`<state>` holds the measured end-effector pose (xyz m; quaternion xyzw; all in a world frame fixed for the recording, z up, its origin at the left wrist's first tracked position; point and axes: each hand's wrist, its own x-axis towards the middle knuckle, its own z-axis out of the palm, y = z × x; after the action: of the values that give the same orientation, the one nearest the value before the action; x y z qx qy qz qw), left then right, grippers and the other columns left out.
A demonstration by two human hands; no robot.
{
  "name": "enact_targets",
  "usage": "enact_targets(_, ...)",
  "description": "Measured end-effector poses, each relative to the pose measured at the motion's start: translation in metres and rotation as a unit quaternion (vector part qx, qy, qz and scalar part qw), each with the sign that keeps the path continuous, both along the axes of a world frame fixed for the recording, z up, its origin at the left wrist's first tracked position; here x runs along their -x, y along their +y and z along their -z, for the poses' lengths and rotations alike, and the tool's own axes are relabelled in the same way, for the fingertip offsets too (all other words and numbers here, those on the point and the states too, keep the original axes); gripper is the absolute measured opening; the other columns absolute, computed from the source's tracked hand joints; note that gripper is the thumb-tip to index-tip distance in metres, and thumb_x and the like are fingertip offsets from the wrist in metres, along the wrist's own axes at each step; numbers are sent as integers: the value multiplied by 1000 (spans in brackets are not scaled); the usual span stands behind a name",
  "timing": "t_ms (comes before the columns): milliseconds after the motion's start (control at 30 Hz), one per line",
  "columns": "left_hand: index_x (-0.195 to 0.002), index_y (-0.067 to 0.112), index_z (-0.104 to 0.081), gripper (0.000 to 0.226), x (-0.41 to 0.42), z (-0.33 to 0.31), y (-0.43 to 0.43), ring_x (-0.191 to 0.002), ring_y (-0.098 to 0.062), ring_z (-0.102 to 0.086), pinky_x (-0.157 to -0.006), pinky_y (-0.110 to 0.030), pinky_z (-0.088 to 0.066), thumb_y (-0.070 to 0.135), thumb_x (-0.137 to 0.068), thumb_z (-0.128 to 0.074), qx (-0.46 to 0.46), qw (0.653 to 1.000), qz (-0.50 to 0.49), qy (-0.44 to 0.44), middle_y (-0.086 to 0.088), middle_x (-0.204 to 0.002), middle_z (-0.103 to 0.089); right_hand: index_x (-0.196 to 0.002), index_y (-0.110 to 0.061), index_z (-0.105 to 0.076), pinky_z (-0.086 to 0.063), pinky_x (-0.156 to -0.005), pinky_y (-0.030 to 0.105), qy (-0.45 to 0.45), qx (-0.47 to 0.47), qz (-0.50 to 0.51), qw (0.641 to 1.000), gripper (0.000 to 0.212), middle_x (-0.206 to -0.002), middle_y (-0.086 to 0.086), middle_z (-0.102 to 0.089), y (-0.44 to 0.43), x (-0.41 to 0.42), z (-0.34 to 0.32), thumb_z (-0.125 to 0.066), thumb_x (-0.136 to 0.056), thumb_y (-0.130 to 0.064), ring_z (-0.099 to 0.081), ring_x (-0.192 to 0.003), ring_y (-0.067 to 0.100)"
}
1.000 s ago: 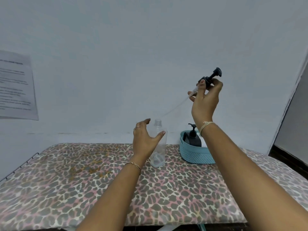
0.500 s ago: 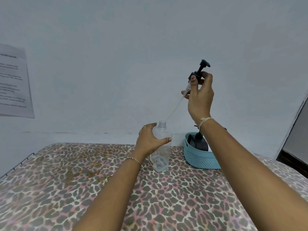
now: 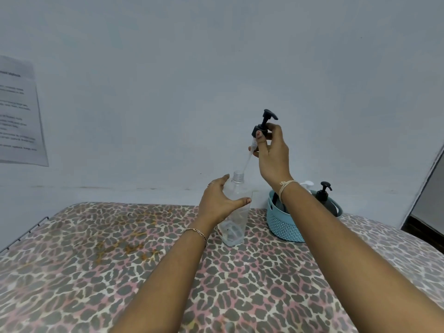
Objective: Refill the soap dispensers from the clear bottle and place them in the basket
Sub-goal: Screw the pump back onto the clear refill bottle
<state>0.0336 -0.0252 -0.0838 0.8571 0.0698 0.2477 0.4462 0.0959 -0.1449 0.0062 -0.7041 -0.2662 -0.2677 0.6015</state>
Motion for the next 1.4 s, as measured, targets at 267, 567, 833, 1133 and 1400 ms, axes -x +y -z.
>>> enact_targets(267,-146,18,-36,102,1,0,4,-131,-16,-43,-106,-40,-41,51,-62,-84,1,1000,5,17,0,-145,-44,-125,-15,-49,-44,-74,15,45,82,-40,995,28,-106,-8,-61,2,-2,25,-45,-101,-30,-58,-95,8)
enact_targets(567,-146,20,-37,105,-2,4,6,-128,-15,-46,-104,-38,-44,52,-59,-85,19,1000,8,19,2,-145,-45,-126,-15,-51,-37,-74,3,93,92,-93,987,29,-118,-1,-64,1,-5,38,-46,-101,-30,-57,-108,9)
enact_targets(833,-146,21,-35,105,-3,4,6,-131,-15,-44,-104,-38,-43,52,-59,-85,31,999,10,22,2,-148,-42,-127,-10,-51,-40,-91,21,101,179,-142,968,30,-112,-6,-61,0,-7,44,-48,-100,-24,-55,-106,7)
enact_targets(1133,-147,20,-35,105,-3,5,7,-130,-14,-45,-102,-35,-44,50,-60,-85,41,999,12,19,3,-148,-42,-129,-7,-53,-36,-90,17,126,168,-140,968,34,-125,4,-61,0,-7,57,-53,-98,-22,-53,-114,9)
enact_targets(1400,-146,21,-35,105,-3,3,6,-130,-14,-46,-101,-38,-46,51,-59,-85,34,999,12,21,3,-147,-43,-112,-19,-59,-42,-86,23,95,136,-37,985,38,-112,-10,-59,2,-3,60,-74,-82,-36,-52,-103,6)
